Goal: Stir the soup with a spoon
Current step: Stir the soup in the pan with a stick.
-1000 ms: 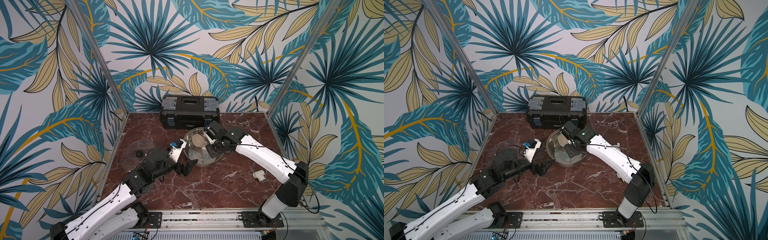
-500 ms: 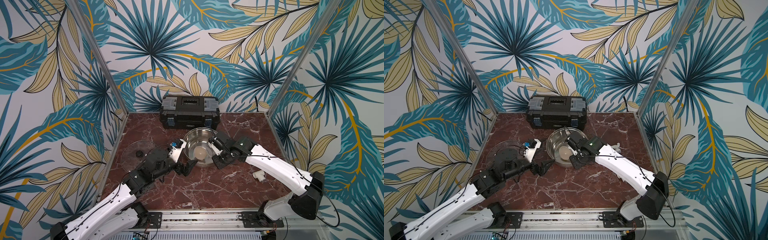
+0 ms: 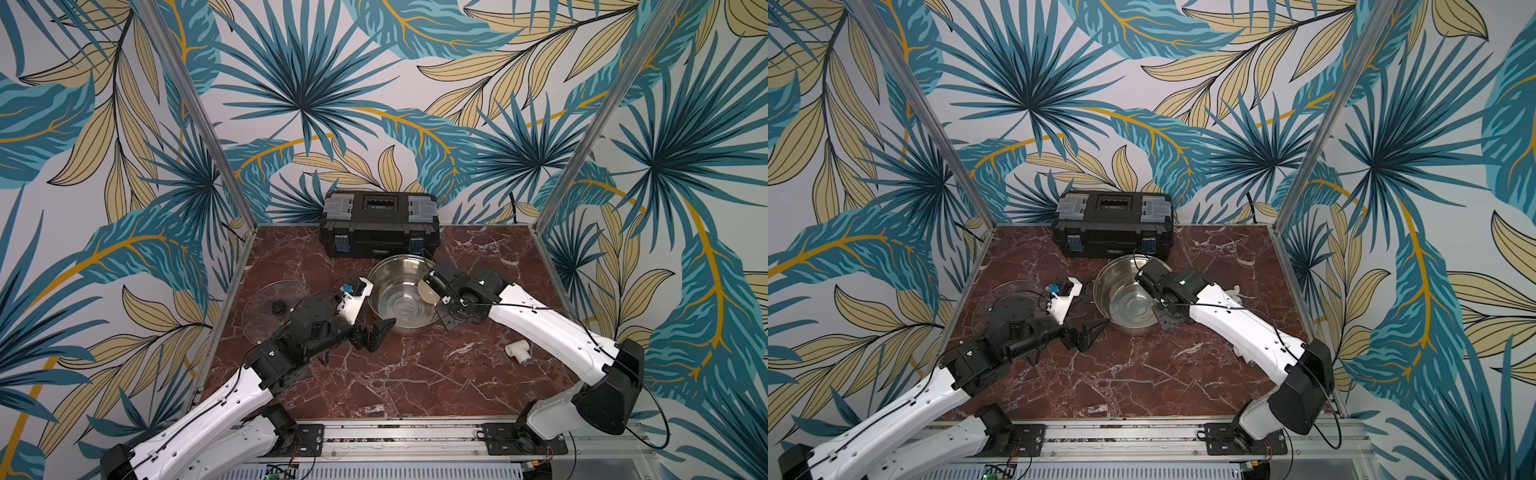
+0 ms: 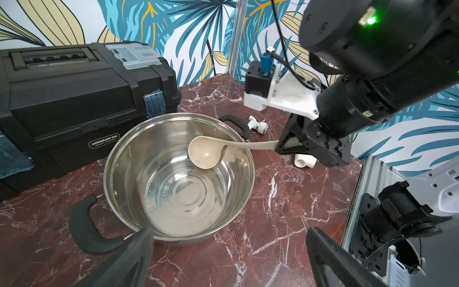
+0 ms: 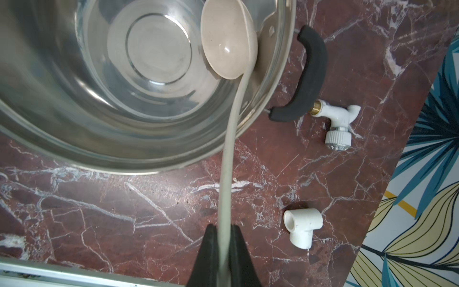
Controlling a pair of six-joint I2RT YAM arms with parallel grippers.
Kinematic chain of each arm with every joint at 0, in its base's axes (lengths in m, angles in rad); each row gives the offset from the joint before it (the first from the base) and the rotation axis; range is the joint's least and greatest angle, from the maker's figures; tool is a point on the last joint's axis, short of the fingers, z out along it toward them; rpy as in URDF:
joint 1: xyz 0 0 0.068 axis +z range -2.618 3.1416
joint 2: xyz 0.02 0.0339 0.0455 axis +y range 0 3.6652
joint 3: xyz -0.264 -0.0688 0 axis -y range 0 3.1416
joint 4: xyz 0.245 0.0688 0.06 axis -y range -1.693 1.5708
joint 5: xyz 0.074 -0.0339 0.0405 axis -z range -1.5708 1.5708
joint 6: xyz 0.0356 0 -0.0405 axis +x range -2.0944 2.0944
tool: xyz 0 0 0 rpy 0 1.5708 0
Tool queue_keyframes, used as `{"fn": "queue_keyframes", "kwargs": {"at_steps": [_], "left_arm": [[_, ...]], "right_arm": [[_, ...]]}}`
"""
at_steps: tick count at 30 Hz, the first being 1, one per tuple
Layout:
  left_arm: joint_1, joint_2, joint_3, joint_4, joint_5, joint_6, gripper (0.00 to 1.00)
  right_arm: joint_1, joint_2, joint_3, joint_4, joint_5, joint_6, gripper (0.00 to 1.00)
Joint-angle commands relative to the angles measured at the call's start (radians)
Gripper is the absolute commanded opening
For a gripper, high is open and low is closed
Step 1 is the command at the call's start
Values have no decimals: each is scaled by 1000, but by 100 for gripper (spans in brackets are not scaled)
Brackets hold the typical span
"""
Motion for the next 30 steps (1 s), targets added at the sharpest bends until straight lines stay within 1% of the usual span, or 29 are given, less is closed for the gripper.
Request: {"fn": "queue_keyframes", "kwargs": {"at_steps": [1, 7, 11, 14, 17, 18, 21, 25, 30], "left_arm": [[-1, -3, -10, 29, 7, -10, 100], [-2, -11, -11, 15, 4, -12, 100], [-2, -17, -10, 8, 1, -12, 100], [-2, -18, -11, 8, 1, -13, 100], [-1, -18, -9, 10, 3, -15, 100], [-2, -17, -10, 13, 3, -15, 100], [-2, -18, -10, 18, 2, -19, 100], [-2, -19, -10, 21, 3, -20, 100], [-2, -19, -15, 23, 5, -19, 100]], "right_arm": [[-6, 51, 71, 43, 15, -18, 0], [9, 117, 147, 93, -137, -3, 0], [41, 115, 134, 117, -232, 2, 0], [56, 87, 103, 117, -259, 9, 0], [56, 35, 50, 113, -258, 26, 0], [85, 13, 26, 114, -261, 35, 0], [90, -51, -51, 110, -250, 63, 0], [89, -133, -143, 76, -161, 97, 0], [81, -184, -198, 25, -13, 121, 0]]}}
